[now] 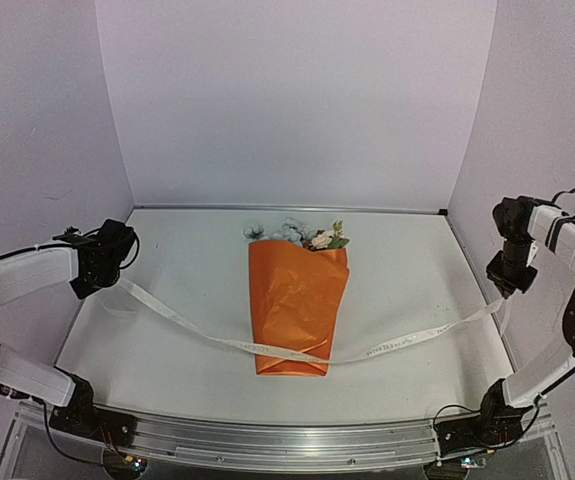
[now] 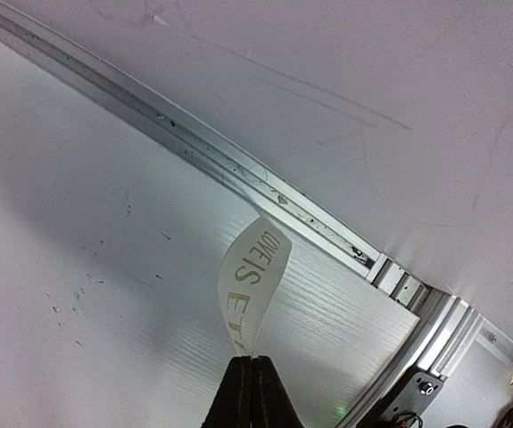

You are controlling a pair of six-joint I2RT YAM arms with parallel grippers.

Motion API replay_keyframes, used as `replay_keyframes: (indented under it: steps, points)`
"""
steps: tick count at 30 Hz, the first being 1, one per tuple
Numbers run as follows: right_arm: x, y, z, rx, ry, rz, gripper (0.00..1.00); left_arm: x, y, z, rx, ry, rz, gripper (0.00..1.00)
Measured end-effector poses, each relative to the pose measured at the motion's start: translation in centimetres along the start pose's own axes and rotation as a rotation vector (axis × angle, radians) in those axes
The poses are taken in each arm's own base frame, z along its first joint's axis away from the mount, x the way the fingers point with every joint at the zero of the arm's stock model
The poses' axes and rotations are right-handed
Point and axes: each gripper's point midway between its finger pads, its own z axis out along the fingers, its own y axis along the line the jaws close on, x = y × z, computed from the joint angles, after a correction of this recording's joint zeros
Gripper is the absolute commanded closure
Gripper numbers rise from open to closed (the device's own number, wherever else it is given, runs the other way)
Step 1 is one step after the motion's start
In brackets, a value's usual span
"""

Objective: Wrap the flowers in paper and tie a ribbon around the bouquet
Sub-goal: Straighten the ribbon at the center of the board, then place the ribbon on the folded bouquet.

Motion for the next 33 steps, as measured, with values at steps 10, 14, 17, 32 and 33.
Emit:
replay_keyframes:
  steps: [10, 14, 17, 32, 33]
  points:
    - [0.9, -1.4, -1.8, -0.070, -0.008, -0.015, 1.00, -2.7, 2.1, -2.5, 0.123, -0.119, -0.092, 1.00]
    - [1.6, -1.7, -1.2, -0.062, 0.024, -0.030, 1.00, -1.4, 1.6, -1.4, 0.100, -0.093, -0.040, 1.00]
    - [1.9, -1.7, -0.5, -0.053, 0.062, -0.029, 1.00, -0.1, 1.0, -0.4, 0.082, -0.055, 0.014, 1.00]
    - [3.8, -1.0, 1.1, -0.041, 0.200, -0.040, 0.98, 4.7, -1.6, 1.1, 0.130, 0.168, 0.040, 0.84]
    - [3.9, -1.0, 1.1, -0.038, 0.203, -0.041, 1.00, 4.8, -1.7, 1.1, 0.133, 0.177, 0.031, 0.84]
